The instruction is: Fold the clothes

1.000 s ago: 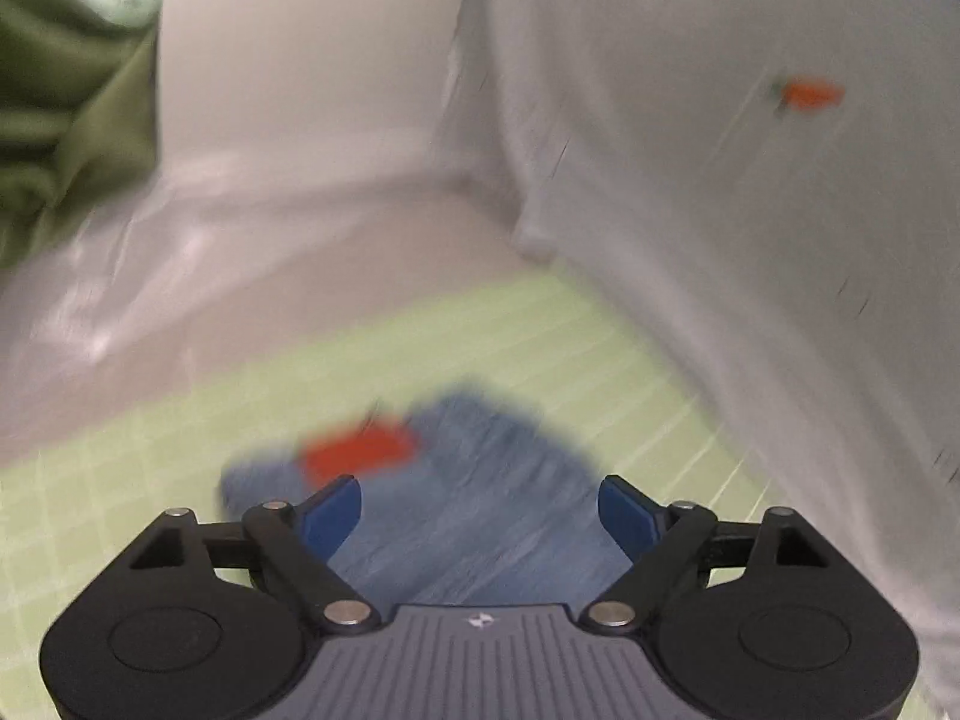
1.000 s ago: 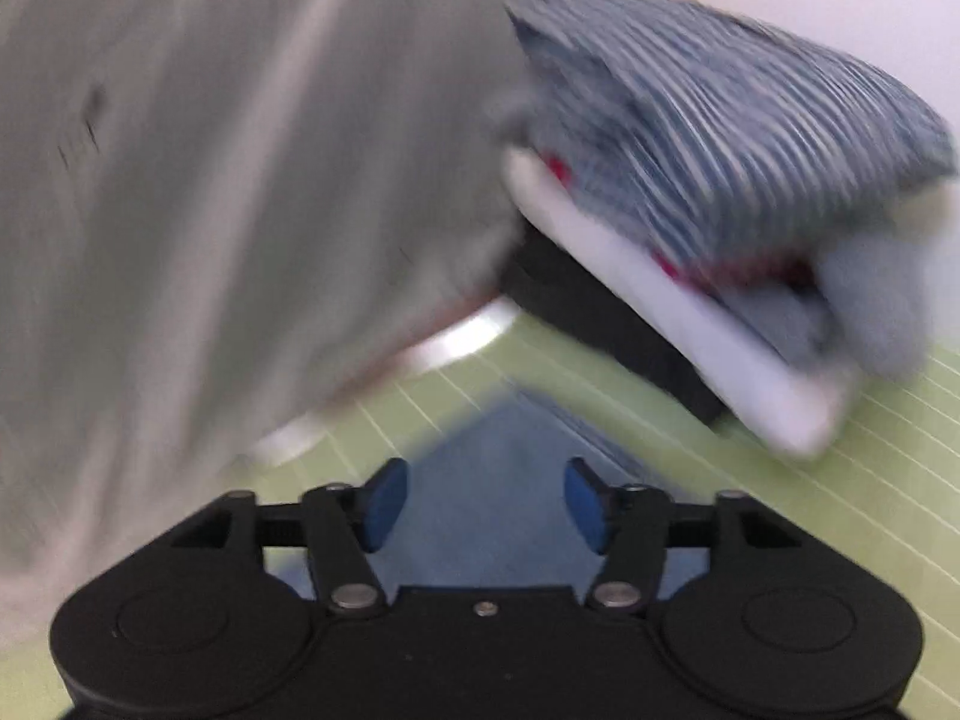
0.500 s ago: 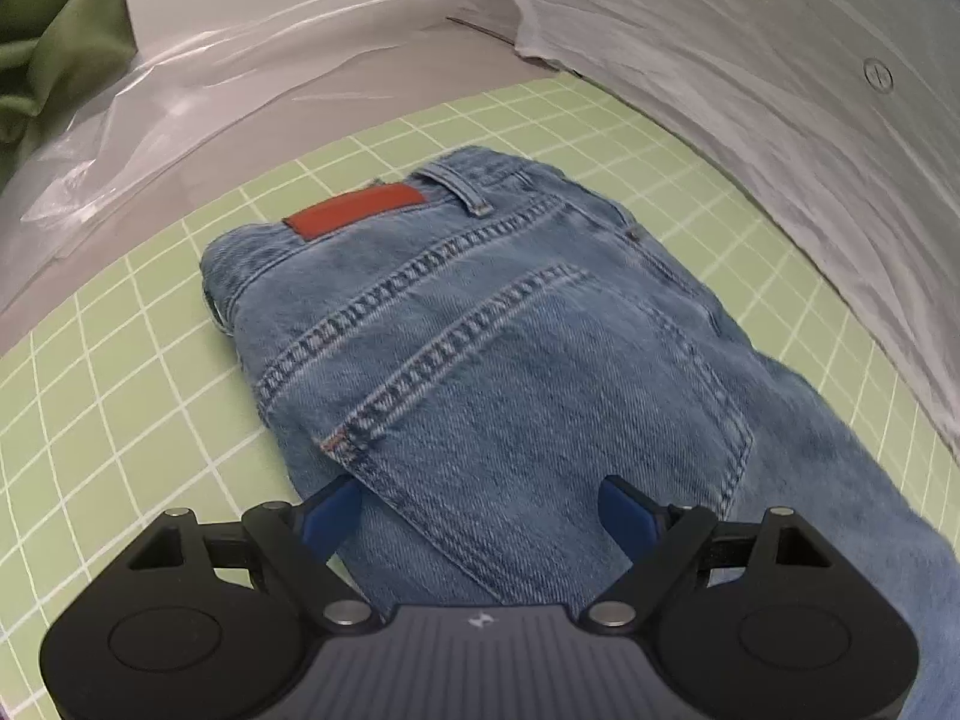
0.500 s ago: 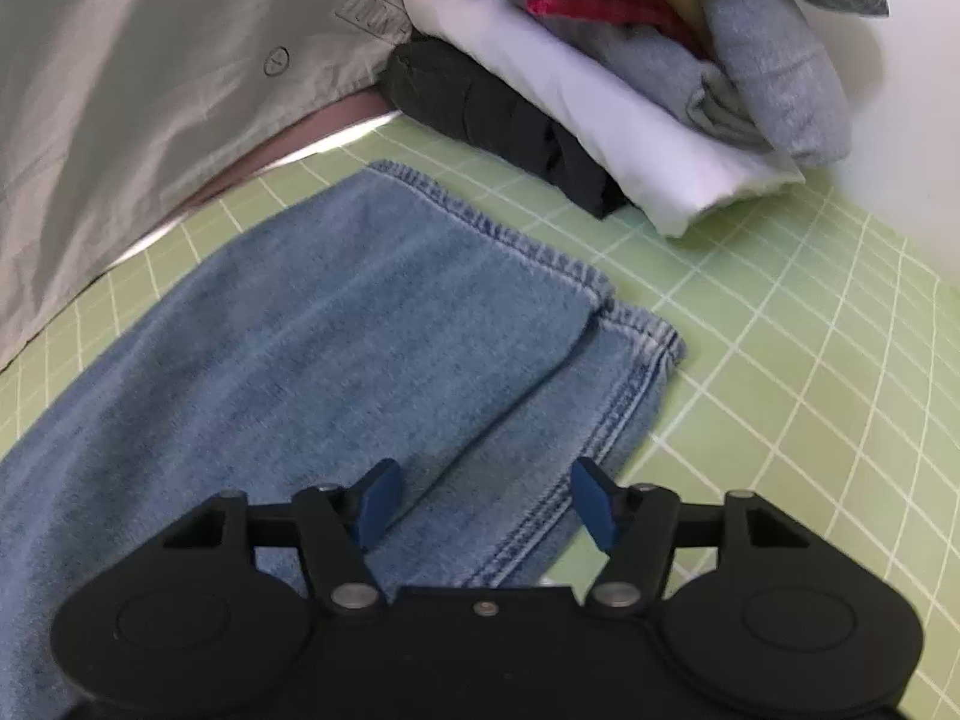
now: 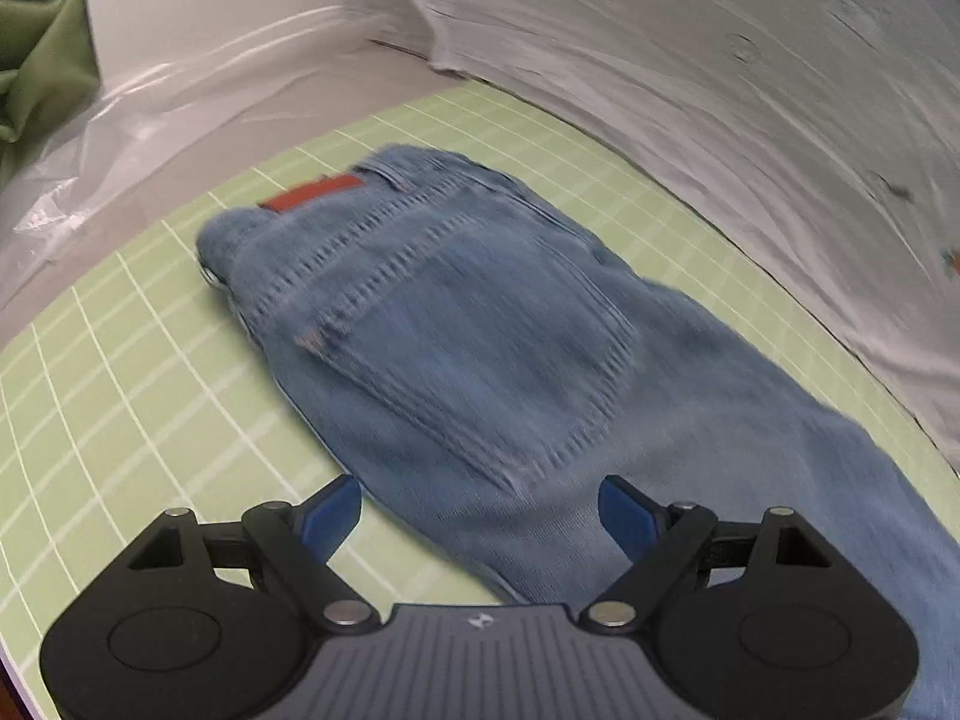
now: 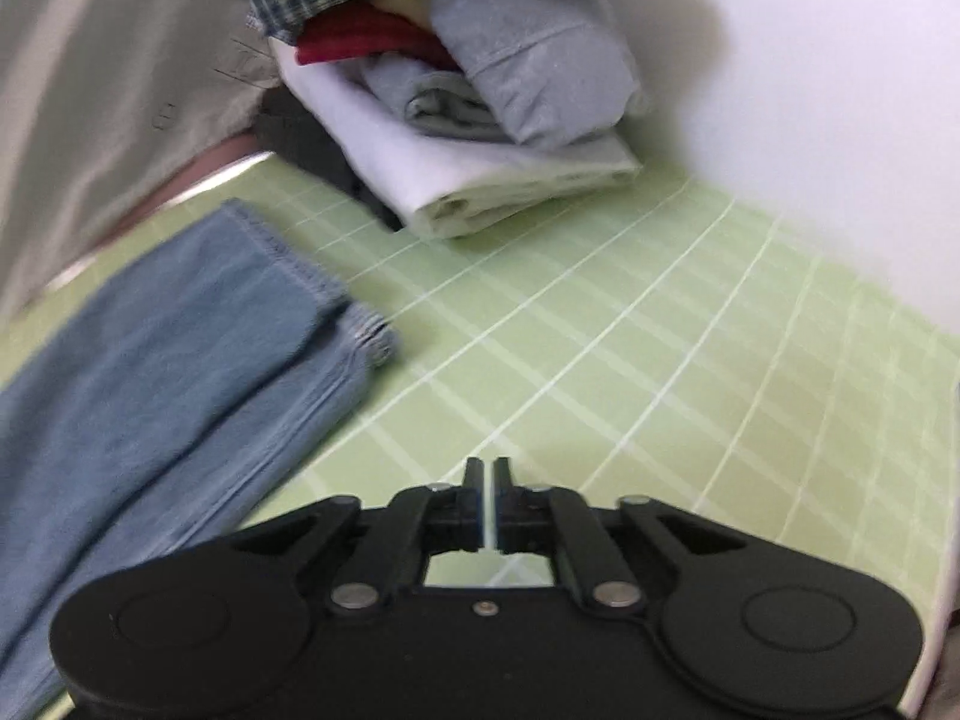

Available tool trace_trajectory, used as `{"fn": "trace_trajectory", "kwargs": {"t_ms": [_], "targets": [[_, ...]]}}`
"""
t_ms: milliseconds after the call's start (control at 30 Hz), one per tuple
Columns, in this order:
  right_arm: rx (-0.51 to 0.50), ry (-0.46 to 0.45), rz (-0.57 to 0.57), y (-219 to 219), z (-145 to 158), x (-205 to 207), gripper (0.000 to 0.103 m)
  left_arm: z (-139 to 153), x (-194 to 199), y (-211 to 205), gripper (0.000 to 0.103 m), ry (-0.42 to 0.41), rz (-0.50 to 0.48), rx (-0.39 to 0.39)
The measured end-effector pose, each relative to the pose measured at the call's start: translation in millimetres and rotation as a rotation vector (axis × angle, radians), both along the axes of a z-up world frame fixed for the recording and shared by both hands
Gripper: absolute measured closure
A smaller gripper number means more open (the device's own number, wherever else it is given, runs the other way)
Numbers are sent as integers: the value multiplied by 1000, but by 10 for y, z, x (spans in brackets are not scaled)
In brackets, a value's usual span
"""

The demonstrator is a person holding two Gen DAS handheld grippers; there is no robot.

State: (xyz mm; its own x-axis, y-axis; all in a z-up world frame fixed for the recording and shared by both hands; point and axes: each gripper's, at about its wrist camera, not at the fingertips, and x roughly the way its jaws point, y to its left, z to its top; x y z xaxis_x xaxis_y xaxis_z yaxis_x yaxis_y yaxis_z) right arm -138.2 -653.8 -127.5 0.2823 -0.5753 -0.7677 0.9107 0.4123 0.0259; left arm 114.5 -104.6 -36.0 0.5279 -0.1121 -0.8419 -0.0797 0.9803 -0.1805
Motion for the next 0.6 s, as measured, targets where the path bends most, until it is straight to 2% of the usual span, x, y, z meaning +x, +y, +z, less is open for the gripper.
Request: {"fn": "trace_trajectory", "kwargs": {"t_ms": [33,100,133,167,200,233,300,400,467,533,567,600], "targets": [[6,-18,25,25,9,-4,67,19,-55,-34,16,-4,-20,-6],[20,-53,71,56,21,36,55,49,-142,-109,16,-12,-49,-17],[33,-74,84,49,22,65,42,56,-174,-145,16,-15,-59,-24],[46,-95,98,42,23,93,33,56,-201,-181,16,-16,-65,-31],[52,-102,111,18,6,134,18,44,-220,-220,15,-14,-64,-38],[55,-100,124,-18,-24,183,11,26,-235,-264,15,-11,-63,-42],[61,-96,151,-90,-84,281,0,-9,-266,-352,15,-4,-60,-51],[59,-79,191,-194,-171,432,0,-76,-256,-502,15,9,-55,-40],[41,-41,206,-289,-216,535,10,-128,-230,-596,15,21,-49,-28],[38,-28,203,-385,-227,595,52,-193,-167,-662,15,41,-37,-5],[35,-34,215,-416,-211,610,67,-219,-144,-694,15,52,-39,13],[31,-41,227,-446,-194,625,99,-243,-130,-725,15,59,-45,32]]}}
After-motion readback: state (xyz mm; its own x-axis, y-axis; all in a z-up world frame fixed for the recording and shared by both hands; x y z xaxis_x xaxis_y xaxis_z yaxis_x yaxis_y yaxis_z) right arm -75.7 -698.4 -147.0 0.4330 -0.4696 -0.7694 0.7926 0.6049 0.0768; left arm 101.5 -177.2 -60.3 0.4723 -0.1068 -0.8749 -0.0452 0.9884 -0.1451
